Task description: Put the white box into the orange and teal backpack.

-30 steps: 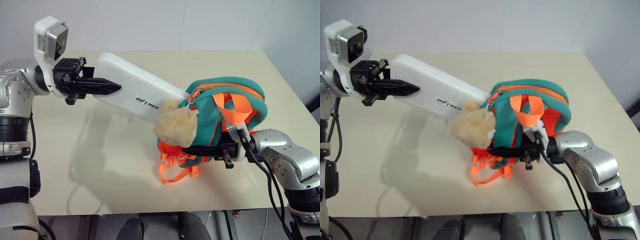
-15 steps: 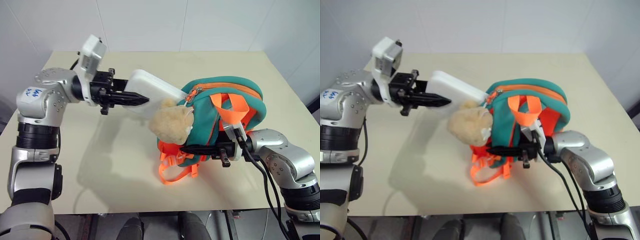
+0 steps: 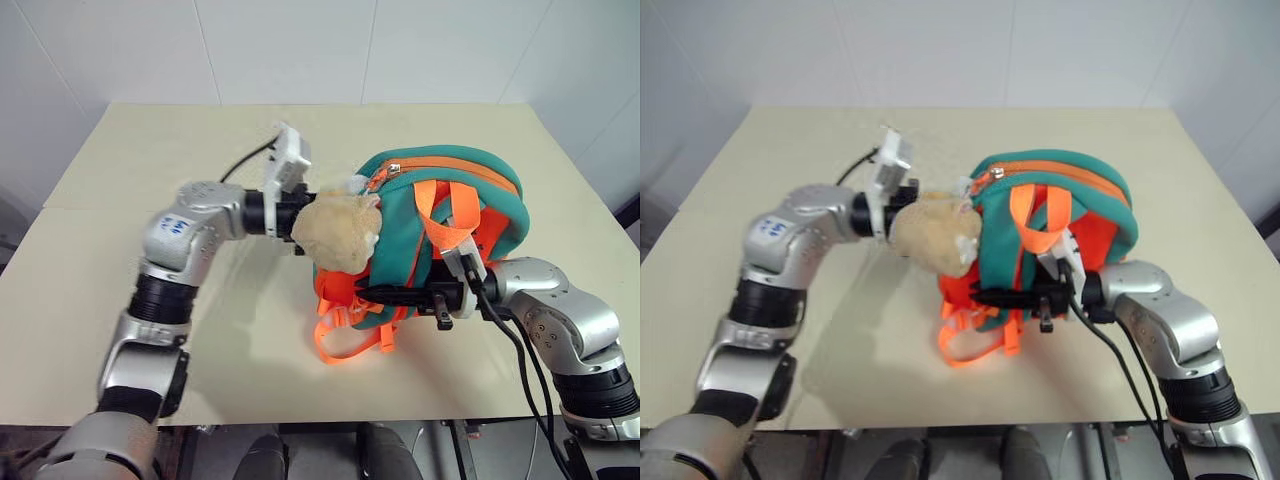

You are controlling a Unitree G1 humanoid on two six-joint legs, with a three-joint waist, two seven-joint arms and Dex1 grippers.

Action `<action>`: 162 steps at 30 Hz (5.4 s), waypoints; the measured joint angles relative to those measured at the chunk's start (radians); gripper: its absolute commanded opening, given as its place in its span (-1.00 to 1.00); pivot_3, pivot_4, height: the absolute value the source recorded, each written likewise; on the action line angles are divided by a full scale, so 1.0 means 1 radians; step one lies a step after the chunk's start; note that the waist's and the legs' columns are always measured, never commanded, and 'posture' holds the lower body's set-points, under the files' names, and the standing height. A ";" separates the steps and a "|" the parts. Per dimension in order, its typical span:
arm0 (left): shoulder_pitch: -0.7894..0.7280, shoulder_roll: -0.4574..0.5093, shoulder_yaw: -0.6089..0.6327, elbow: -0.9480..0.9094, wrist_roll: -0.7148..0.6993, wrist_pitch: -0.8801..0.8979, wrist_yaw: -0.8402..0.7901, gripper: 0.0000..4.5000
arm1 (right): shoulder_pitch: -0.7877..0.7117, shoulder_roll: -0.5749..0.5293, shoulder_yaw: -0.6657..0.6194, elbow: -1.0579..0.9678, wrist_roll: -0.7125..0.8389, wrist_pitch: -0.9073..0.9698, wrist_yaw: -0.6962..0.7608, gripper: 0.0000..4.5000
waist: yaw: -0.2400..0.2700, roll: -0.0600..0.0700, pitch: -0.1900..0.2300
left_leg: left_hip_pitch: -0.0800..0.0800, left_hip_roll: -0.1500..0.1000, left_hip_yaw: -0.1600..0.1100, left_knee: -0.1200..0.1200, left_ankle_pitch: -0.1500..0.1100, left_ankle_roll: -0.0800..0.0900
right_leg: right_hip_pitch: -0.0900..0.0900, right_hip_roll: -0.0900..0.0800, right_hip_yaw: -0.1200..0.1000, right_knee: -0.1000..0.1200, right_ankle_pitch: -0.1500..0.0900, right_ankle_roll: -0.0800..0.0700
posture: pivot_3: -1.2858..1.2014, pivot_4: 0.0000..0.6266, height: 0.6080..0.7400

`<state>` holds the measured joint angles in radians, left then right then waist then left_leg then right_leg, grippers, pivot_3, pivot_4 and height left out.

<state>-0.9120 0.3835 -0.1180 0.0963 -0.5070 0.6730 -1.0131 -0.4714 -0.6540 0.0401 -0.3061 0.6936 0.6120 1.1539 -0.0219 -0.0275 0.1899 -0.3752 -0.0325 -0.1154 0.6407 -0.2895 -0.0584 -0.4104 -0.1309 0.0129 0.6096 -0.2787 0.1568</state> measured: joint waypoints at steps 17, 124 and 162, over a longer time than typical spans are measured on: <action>0.015 -0.071 -0.037 0.048 0.042 0.038 0.058 0.12 | 0.008 0.000 0.001 -0.006 -0.004 0.001 -0.032 -0.72 | 0.001 0.000 0.000 | 0.000 -0.001 0.000 0.004 0.000 0.000 | 0.001 0.000 0.001 -0.001 0.000 0.001 | 0.03 -0.52 1.00; -0.058 0.540 0.122 0.002 0.074 -0.148 -0.228 -0.55 | -0.064 0.098 0.041 0.109 -0.095 -0.046 -0.008 -0.72 | -0.002 0.001 0.001 | -0.001 0.001 0.002 0.003 -0.006 0.008 | 0.001 0.002 0.001 -0.003 0.002 0.001 | 0.03 -0.52 1.00; 0.056 0.496 -0.161 0.196 0.365 -0.306 -0.446 -0.55 | -0.044 0.100 0.041 0.092 -0.095 -0.045 -0.038 -0.72 | -0.006 0.001 0.001 | 0.000 0.002 0.002 0.003 -0.007 0.010 | 0.000 0.003 0.001 -0.002 0.002 0.000 | 0.03 -0.52 1.00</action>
<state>-0.8561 0.8791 -0.2794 0.2926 -0.1417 0.3669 -1.4590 -0.5158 -0.5537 0.0815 -0.2143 0.5986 0.5675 1.1157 -0.0284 -0.0261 0.1907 -0.3757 -0.0302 -0.1131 0.6439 -0.2963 -0.0484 -0.4105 -0.1278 0.0143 0.6079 -0.2769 0.1573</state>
